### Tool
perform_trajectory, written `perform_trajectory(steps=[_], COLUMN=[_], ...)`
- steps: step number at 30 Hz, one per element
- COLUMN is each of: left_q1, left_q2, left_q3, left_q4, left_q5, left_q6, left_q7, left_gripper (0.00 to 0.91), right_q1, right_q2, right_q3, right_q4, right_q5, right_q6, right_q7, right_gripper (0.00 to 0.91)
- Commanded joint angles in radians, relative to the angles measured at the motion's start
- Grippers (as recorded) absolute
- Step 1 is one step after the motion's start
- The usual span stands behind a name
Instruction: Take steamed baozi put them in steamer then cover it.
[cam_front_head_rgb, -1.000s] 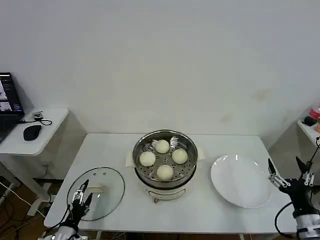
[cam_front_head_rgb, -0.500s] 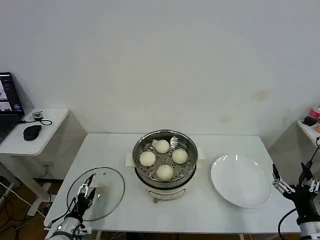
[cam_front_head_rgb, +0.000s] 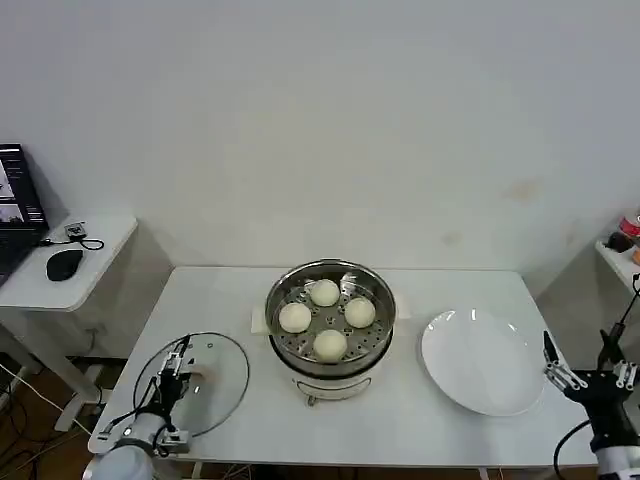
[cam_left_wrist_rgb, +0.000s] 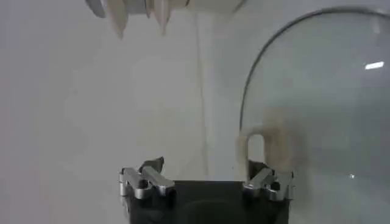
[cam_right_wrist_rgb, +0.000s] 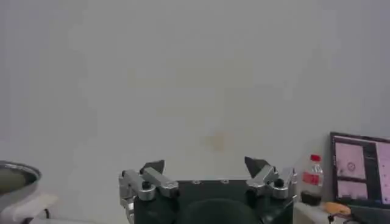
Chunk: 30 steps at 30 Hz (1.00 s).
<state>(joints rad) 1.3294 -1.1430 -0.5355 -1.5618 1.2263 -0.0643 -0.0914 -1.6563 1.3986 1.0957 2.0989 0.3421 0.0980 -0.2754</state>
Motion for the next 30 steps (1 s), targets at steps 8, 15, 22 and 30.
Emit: perform_trajectory(steps=[8,15,22,30], left_q1=[-0.036,0.003,0.093,0.119], left_q2=[-0.003,-0.012,-0.008,0.044], left_q3=[0.005,-0.029,-0.093,-0.14], left_q4=[0.036,-0.001,-0.156,-0.405], left_q5=[-0.006,-0.021,-0.057,-0.156], left_q6=[-0.019,-0.041,-0.025,0.168], left_q7=[-0.007,-0.057,-0.115,0.008], left_gripper=[0.0,0.0,0.0,0.0], right_q1=[0.011,0.012,0.002,0.01], right_q2=[0.002,0.001,-0.008,-0.02], right_q3=[-0.004,-0.004,-0.009,-0.036], right_q4=[-0.008,0.0,0.0,-0.033], right_q5=[0.002,0.006,0.009,-0.005], right_q6=[-0.004,-0.006,-0.004,-0.027], right_q7=[0.001,0.004,0.002,-0.032], right_gripper=[0.907,0.907,0.907,0.907])
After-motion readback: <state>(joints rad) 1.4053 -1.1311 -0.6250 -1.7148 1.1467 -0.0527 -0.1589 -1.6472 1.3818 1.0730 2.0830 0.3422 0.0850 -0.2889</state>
